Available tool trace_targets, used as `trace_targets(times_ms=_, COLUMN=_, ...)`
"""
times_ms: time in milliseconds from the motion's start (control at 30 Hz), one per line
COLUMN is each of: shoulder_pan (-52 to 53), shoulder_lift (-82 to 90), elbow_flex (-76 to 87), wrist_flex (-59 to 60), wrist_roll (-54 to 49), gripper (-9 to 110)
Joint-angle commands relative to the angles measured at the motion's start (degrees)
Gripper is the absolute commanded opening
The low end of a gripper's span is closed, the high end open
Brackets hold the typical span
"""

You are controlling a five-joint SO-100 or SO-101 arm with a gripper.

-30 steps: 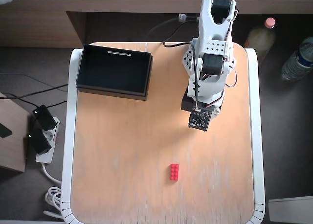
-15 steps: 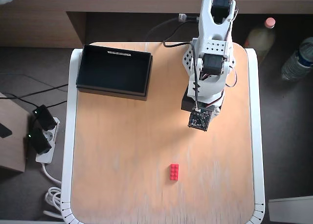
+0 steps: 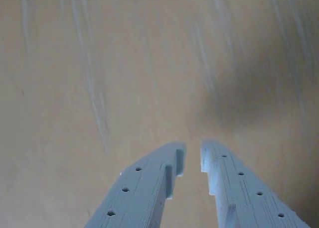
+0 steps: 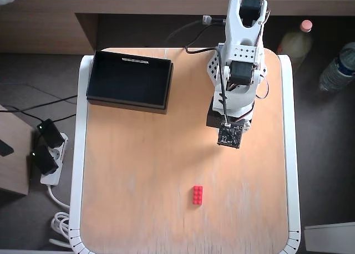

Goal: Grasp a lego block and put it in the bin.

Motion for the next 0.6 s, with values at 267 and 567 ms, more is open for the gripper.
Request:
trace_targets(times_ms=267, shoulder_pan=1.0, shoulder_lift=0.5, elbow_flex=7.4, wrist_flex=-3.9, wrist_roll=6.0, gripper=1)
trace_targets(times_ms=567, shoulder_pan=1.0, shoulder_lift=-14.5, elbow_flex=-7.6, wrist_flex=-4.7, wrist_roll=3.9, gripper=1)
